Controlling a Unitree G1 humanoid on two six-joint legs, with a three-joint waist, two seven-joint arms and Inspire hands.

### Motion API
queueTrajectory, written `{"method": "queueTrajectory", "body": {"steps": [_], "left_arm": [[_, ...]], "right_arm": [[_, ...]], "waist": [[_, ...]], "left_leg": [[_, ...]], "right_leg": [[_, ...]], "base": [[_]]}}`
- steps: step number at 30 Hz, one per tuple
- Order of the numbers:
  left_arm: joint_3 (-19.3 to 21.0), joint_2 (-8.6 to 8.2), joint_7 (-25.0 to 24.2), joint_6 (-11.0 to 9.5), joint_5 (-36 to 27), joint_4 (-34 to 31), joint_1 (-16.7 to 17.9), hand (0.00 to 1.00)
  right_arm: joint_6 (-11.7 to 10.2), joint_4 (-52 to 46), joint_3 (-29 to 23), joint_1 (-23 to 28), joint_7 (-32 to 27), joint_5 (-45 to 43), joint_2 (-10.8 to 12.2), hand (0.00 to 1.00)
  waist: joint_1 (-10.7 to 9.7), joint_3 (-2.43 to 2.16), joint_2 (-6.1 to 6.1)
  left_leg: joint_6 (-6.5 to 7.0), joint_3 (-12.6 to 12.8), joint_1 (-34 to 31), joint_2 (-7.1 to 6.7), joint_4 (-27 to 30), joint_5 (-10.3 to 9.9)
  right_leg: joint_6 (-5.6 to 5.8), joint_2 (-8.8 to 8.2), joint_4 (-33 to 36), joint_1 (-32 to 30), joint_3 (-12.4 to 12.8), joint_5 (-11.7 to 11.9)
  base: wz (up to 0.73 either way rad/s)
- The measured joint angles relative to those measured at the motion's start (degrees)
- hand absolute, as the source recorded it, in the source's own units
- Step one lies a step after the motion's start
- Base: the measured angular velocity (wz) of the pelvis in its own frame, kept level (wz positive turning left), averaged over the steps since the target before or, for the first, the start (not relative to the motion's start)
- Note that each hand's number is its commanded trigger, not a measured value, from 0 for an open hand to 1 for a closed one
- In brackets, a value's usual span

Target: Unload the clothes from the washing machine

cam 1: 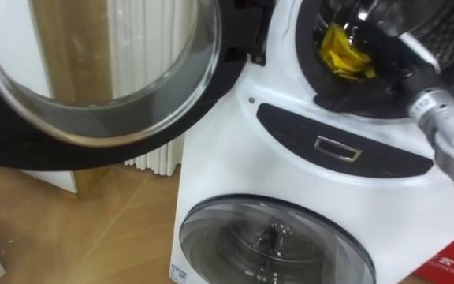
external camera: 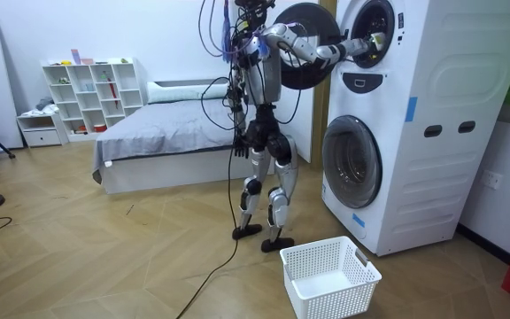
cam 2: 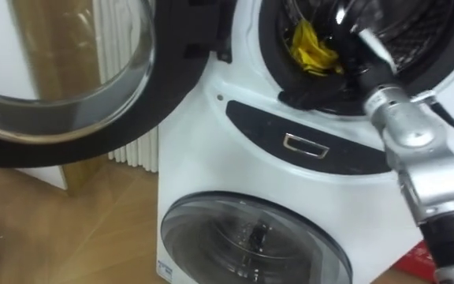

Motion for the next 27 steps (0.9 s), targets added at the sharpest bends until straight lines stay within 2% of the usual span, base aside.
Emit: {"method": "queueTrajectory", "body": {"steps": [3,4,11,17,21,27], "left_arm": [[0.87,-0.14,0.00,0.15,0.02,-0.05,0.33,0.00],[1.06,-0.13,0.00,0.16,0.05,-0.08,0.36,0.00],[4.13,-0.24,-0.02,0.23,0.27,-0.16,0.88,0.00],[6.63,-0.63,-0.02,0.11,1.28,0.02,1.70,0.00],[6.63,-0.61,0.00,-0.07,1.25,0.03,1.57,0.00],[6.60,-0.58,0.00,-1.54,1.27,1.42,0.77,0.00]], "right_arm": [[0.01,1.89,-0.20,-1.26,0.61,3.60,-0.30,0.00],[0.01,2.08,-0.39,-1.26,0.74,3.75,-0.30,0.00],[0.58,5.78,-1.85,-1.38,3.02,6.15,-0.68,0.00],[1.04,7.99,-2.34,-1.76,5.61,5.74,-2.18,0.00],[1.02,8.95,-2.34,-1.76,6.48,5.20,-2.45,0.00],[0.97,9.30,-2.34,-1.75,8.38,2.60,-2.45,0.00]], "waist": [[-0.14,-0.52,0.67],[-0.17,-0.54,0.65],[-0.45,-1.16,-0.27],[-1.99,-1.19,-0.63],[-2.27,-0.98,-0.60],[-2.37,-0.66,-0.61]], "left_leg": [[0.15,-0.23,-0.05,-0.11,0.03,0.11],[0.17,-0.26,-0.05,-0.14,0.03,0.13],[0.26,-1.12,0.40,-0.35,0.03,0.27],[0.57,-1.84,0.62,-0.60,-0.07,0.48],[0.67,-1.84,1.34,-0.75,-0.18,0.53],[0.78,-1.75,1.65,-0.80,-0.61,0.60]], "right_leg": [[0.07,-0.22,-0.01,0.08,-0.39,-0.04],[0.07,-0.25,0.02,0.08,-0.42,-0.05],[0.36,-0.68,-0.03,0.93,-1.43,-0.35],[0.74,-1.29,-0.83,2.16,-3.02,-0.54],[0.95,-1.52,-0.92,2.79,-3.37,-0.64],[1.06,-1.57,-0.87,3.17,-3.41,-0.69]], "base": [[0.07],[0.00],[0.07],[0.17],[0.06],[0.00]]}}
